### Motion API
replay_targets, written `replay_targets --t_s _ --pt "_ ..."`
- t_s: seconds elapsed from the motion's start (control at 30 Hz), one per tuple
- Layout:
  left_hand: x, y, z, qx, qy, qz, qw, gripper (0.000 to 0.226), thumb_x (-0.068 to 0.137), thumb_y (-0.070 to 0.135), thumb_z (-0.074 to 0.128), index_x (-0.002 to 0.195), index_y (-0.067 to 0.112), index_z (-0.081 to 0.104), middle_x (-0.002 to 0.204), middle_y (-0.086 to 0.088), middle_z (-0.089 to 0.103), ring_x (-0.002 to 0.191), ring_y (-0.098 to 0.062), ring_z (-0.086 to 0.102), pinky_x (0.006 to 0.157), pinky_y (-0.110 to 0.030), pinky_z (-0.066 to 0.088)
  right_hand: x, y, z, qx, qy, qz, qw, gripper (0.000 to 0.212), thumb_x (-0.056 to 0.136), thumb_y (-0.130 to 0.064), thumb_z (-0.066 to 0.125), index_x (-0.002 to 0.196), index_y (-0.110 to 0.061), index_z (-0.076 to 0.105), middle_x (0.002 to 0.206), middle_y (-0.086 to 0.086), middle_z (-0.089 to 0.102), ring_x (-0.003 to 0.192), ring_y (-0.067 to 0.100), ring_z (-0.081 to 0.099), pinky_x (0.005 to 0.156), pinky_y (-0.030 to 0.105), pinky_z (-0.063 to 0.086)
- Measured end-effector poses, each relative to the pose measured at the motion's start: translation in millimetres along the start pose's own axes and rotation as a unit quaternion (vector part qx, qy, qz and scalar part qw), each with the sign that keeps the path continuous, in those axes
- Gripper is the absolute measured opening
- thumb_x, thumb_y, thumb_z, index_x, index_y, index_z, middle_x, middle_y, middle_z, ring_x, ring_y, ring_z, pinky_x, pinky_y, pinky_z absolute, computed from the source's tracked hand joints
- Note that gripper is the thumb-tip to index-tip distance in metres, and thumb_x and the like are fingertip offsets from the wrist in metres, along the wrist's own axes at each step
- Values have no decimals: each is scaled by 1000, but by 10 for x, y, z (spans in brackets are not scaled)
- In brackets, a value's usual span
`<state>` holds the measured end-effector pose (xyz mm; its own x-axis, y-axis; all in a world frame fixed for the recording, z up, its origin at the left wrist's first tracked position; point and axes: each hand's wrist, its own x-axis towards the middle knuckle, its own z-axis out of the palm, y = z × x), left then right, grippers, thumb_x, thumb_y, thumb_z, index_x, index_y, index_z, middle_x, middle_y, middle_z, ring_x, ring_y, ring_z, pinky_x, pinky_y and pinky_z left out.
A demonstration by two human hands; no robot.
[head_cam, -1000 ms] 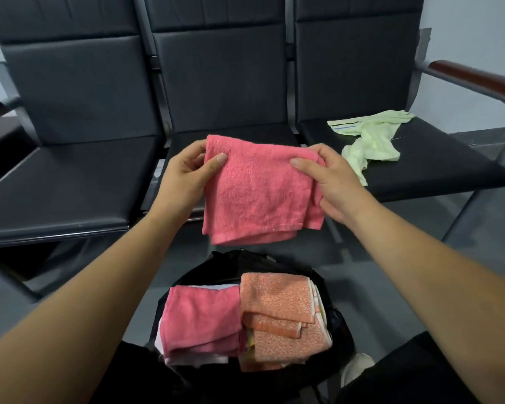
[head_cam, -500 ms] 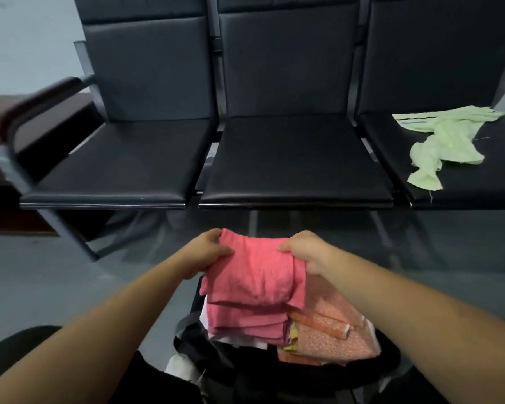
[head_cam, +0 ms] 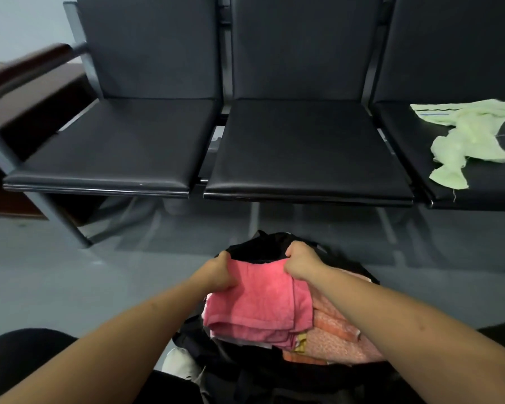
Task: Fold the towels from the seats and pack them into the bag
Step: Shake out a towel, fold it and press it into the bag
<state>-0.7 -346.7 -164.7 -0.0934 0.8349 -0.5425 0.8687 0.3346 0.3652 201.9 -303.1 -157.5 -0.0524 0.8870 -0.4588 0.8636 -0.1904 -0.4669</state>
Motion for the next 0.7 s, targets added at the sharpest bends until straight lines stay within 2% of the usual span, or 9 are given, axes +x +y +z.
replay_targets --t_s 0.07,0.13,0.2,0.27,0.37,0.43,0.53,0.6,0.7 --pt "15 88 -52 12 36 13 999 44 93 24 57 132 8 45 129 -18 52 115 -35 57 91 -38 49 0 -16 -157 -29 27 -23 999 8 86 -1 55 83 -9 57 92 11 61 93 28 63 68 26 43" --pt "22 253 -179 -14 62 47 997 43 92 25 60 130 7 50 127 -16 54 114 -34 57 89 -34 47 31 -36 -432 -38 29 -66 997 13 86 -6 59 98 -4 65 103 14 68 95 29 65 75 30 51" --pt "18 511 -388 -53 96 91 990 40 91 24 65 127 8 57 122 -9 62 114 -28 60 83 -25 42 71 -36 -808 8 -3 -98 995 9 90 -11 66 96 -5 70 95 13 71 83 22 65 75 31 53" --pt "-24 819 -605 -94 127 135 978 28 90 20 66 117 11 64 109 -3 67 109 -24 63 80 -24 42 64 31 -1186 80 -30 -98 992 5 93 -13 67 89 -10 68 88 10 67 78 17 64 71 32 54" --pt "-58 1284 -869 -119 142 178 966 17 92 20 65 108 16 65 102 0 67 95 -20 63 78 -26 44 67 226 -1724 127 26 -86 988 8 94 -11 61 89 -11 67 90 7 69 83 18 68 74 32 58" --pt "-45 1615 -995 -114 141 205 962 12 93 22 64 105 19 64 102 3 65 93 -15 60 77 -25 42 35 402 -2023 150 64 -65 984 9 95 -10 59 90 -11 66 91 8 68 85 19 69 75 33 59" --pt "39 2143 -1064 -106 131 248 954 5 95 24 62 99 24 64 99 6 65 86 -8 59 67 -23 42 41 759 -2404 147 122 -25 981 8 91 -10 61 84 -13 65 84 6 65 82 21 69 81 39 60" --pt "102 2512 -1031 -102 117 269 950 6 96 23 60 98 23 65 97 7 65 85 -9 61 63 -20 43 67 1043 -2643 140 167 -3 976 9 84 -11 59 78 -17 63 78 10 63 76 25 69 79 43 60" --pt "232 3048 -889 -94 105 299 944 9 95 22 58 95 21 67 92 8 66 85 -11 62 63 -20 43 110 1438 -2956 106 242 38 964 7 83 -6 56 82 -5 63 76 21 64 72 28 61 73 45 57"
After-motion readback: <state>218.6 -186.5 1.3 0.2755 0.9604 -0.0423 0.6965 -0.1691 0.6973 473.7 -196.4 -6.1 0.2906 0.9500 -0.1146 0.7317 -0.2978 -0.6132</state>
